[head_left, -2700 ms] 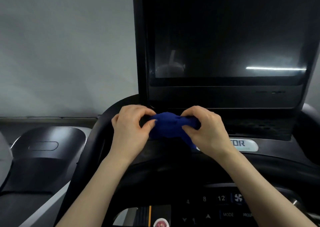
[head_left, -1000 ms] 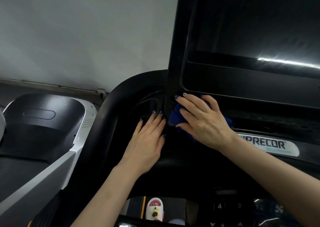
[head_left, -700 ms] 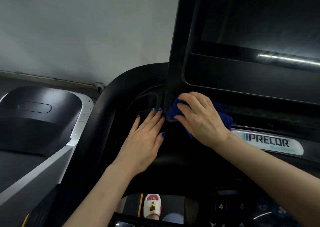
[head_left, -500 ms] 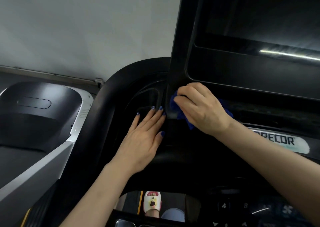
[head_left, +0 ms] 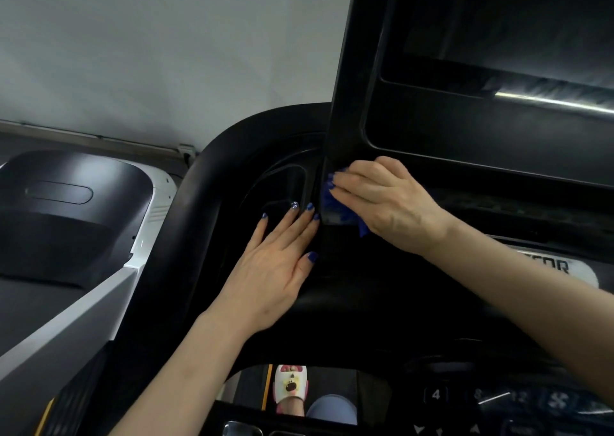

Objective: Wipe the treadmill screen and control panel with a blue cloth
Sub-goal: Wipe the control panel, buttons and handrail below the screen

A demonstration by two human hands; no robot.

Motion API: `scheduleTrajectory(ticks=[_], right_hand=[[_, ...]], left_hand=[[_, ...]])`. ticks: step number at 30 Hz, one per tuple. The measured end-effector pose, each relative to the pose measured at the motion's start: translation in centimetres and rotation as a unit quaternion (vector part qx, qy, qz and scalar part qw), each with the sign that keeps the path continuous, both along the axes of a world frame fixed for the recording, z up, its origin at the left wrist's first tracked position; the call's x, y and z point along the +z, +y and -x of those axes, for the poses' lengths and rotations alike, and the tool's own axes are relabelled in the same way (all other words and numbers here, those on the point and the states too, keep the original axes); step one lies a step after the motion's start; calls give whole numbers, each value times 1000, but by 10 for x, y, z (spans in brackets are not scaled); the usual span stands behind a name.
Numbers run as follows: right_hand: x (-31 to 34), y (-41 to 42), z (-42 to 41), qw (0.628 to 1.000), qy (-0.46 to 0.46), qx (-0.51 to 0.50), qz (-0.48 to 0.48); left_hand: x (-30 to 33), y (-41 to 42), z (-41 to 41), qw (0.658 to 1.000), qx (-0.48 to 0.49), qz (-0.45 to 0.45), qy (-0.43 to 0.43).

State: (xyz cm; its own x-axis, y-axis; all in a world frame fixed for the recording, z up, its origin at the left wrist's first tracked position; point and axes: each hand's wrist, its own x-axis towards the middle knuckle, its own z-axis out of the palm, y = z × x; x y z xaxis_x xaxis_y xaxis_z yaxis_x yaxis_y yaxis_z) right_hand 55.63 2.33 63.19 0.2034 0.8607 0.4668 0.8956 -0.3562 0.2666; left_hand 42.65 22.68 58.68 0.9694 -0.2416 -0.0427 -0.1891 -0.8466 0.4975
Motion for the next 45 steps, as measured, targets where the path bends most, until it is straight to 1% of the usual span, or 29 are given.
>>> scheduleTrajectory(ticks=[4, 8, 10, 14, 19, 24, 27, 30, 32, 34, 38, 40, 43, 45], right_hand=[[10, -10, -3, 1000, -2, 13, 27], [8, 16, -2, 1000, 17, 7, 6], [7, 13, 1, 1000, 22, -7, 10], [6, -9, 7, 999, -25, -44, 16], [8, 21, -3, 1000, -26, -6, 2], [9, 1, -2, 1000, 9, 6, 15], [8, 7, -5, 1000, 15, 2, 18], [7, 8, -3, 998, 53, 14, 29], [13, -8, -2, 995, 79, 27, 58], [18, -19, -3, 993, 90, 23, 67], [11, 3, 7, 989, 135, 27, 60], [9, 0, 10, 984, 154, 43, 80], [13, -20, 6, 979, 174, 45, 97], [14, -16, 5, 980, 171, 38, 99]], left_hand=[[0, 0, 0, 1000, 0, -3, -2], [-3, -2, 0, 1000, 11, -6, 0], [-2, -3, 0, 1000, 11, -8, 1], [1, -1, 0, 1000, 0, -20, -1], [-1, -1, 1, 1000, 5, -28, -3], [0, 0, 1, 999, -3, -34, 1], [-1, 0, 1, 1000, -2, -28, -2], [-1, 0, 2, 1000, 1, -29, -2], [0, -1, 3, 1000, -2, -31, -4], [0, -1, 3, 999, -3, -36, -8], [0, -2, 3, 1000, 1, -30, -8], [1, 0, 4, 999, -2, -32, -7], [1, 3, 7, 999, -5, -35, -13], [0, 3, 8, 999, -4, -29, -14]])
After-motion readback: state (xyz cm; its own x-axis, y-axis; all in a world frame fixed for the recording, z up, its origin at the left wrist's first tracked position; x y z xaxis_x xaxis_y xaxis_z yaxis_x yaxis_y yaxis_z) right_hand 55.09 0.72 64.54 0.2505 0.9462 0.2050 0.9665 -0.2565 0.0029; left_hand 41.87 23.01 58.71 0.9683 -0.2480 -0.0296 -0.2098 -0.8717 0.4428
